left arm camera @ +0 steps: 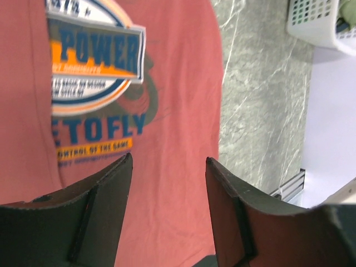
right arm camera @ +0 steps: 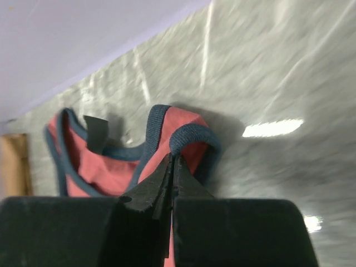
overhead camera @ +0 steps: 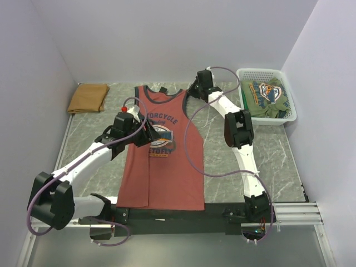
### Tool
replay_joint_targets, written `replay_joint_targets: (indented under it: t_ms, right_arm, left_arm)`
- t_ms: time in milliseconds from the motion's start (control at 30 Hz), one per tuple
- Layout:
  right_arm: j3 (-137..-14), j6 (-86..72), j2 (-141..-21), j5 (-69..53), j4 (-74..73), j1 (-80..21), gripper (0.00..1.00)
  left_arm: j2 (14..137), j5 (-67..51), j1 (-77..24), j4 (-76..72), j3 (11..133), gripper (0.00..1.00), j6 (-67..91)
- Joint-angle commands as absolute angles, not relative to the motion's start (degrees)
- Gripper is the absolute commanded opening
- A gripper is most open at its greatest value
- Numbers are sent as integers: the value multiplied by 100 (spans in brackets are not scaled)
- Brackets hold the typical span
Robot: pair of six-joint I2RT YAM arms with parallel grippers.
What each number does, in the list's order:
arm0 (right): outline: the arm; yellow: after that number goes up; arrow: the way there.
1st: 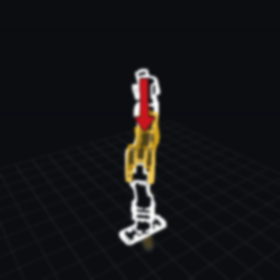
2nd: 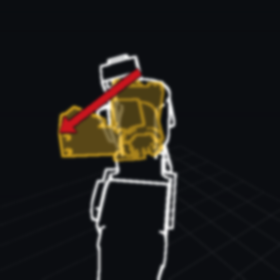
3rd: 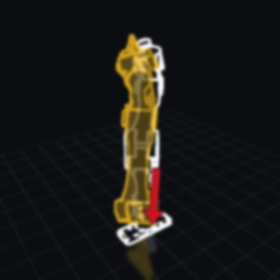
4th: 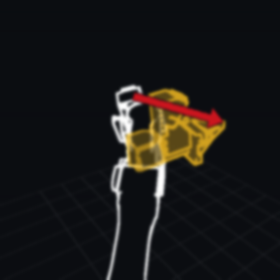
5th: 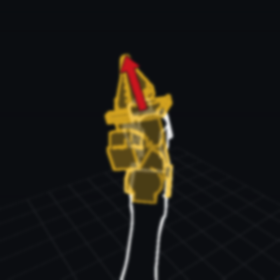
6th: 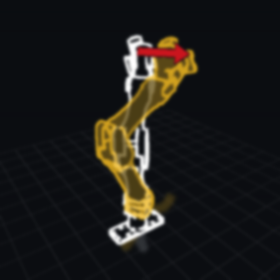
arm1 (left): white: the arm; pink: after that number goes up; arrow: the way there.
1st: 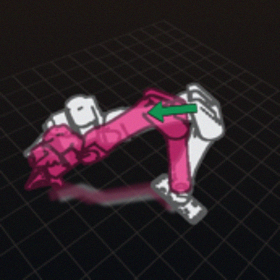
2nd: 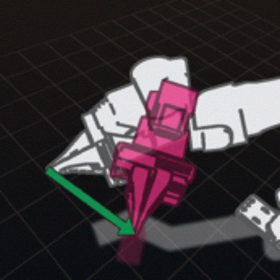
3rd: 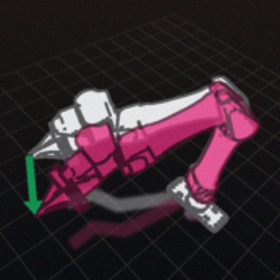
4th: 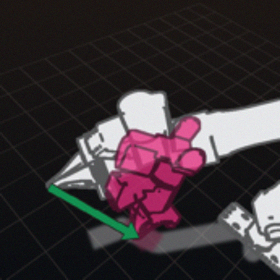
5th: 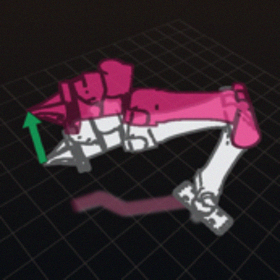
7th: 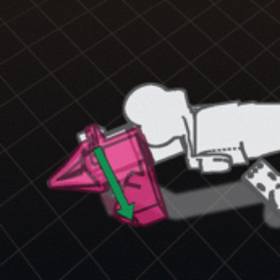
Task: Fold and stack the tank tops
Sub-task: Fold the tank top
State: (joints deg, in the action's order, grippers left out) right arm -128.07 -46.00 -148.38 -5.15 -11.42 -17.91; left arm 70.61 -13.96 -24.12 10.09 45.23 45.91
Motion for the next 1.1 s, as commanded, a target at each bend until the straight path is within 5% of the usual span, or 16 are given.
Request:
replay_joint_targets:
  t_ms: [0, 200, 333, 433, 633, 800, 1067]
  right_arm:
    - [-13218, -3561, -14449, -44, -1063, -1635, 1]
    - [-13527, -2409, -14441, 254, -1256, -1617, 13]
    - [-13263, -2119, -14177, 903, -1563, -1600, 49]
    - [-12851, -2074, -13739, 1125, -1678, -1565, 62]
    - [-11947, -2556, -12772, 1037, -2468, -1450, 62]
    - [-9367, -2935, -11263, 739, -1935, -1301, 59]
    - [-7112, -3463, -9389, 176, -1266, -870, 56]
  left_arm:
    - [7198, -1679, -2461, 712, 4728, 60, 4421]
    - [7664, -1837, -2531, 615, 4790, 61, 4412]
    - [7857, -1819, -2654, 405, 4632, 61, 4614]
    - [7945, -1732, -2917, 255, 4579, 62, 4719]
    - [8147, -1460, -3752, 158, 4702, 62, 4869]
    - [8384, -1091, -4866, 123, 4763, 60, 4939]
    - [9342, 165, -6826, 955, 5728, 56, 5106]
